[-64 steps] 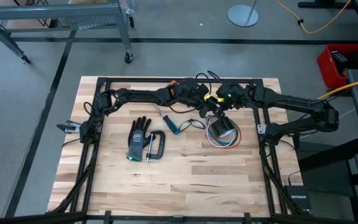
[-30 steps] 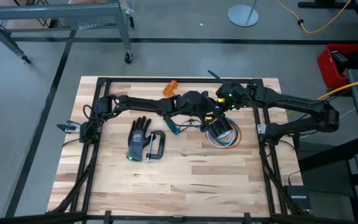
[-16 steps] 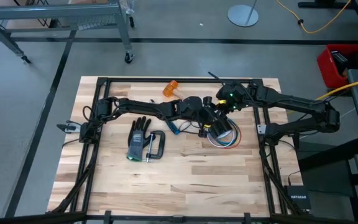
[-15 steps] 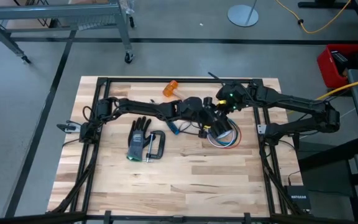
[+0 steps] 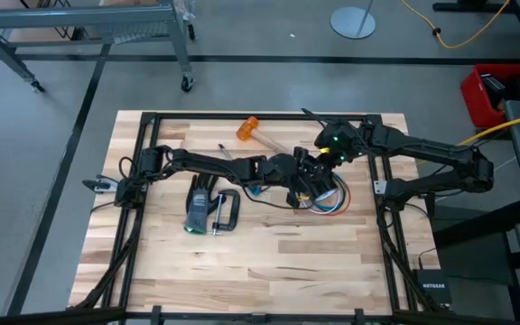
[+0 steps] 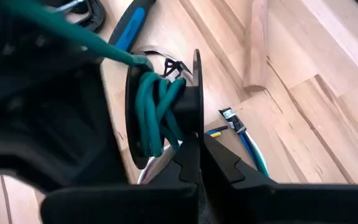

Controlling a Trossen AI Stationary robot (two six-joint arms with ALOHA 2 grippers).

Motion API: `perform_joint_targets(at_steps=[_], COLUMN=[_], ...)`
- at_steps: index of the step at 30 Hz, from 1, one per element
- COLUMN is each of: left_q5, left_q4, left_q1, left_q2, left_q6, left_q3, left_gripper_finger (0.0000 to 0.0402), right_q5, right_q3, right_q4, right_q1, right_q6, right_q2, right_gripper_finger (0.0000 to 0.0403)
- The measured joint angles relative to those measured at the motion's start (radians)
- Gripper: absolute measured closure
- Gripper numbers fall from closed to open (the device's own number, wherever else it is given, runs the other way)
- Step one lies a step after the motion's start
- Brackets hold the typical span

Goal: Coil cords
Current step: Coil the green wire onto the spool

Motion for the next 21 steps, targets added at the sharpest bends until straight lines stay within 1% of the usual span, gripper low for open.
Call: perform_joint_targets(at_steps=[3,5,11,15,18,21], left_q5=[-0.005,-0.035,-0.257,-0.327,-0.365,-0.417], left_q4=[-0.014,-0.015,-0.036,-0.134,-0.237,-0.352], left_q1=[-0.021,-0.036,-0.072,-0.092,-0.104,-0.107], left_q2=[0.0,0.0,0.0,-0.017,-0.05,-0.077], left_q6=[0.026,0.032,0.049,0.064,0.007,-0.11], left_q3=[0.0,0.0,0.0,0.0,0.0,0.001], left_gripper_finger=[0.0311,0.0311,0.0311,0.0317,0.0327,0.0337], right_q5=[0.0,0.0,0.0,-0.006,-0.007,-0.007], right_q3=[0.0,0.0,0.0,0.0,0.0,0.0], right_q4=[-0.006,-0.007,-0.024,-0.03,-0.04,-0.044], right_q1=[0.0,0.0,0.0,0.0,0.0,0.0], right_q6=[-0.003,-0.003,-0.003,-0.004,-0.004,-0.005], right_q2=[0.0,0.0,0.0,0.0,0.0,0.0], right_gripper_finger=[0.0398,0.0398,0.0398,0.0398,0.0398,0.0398])
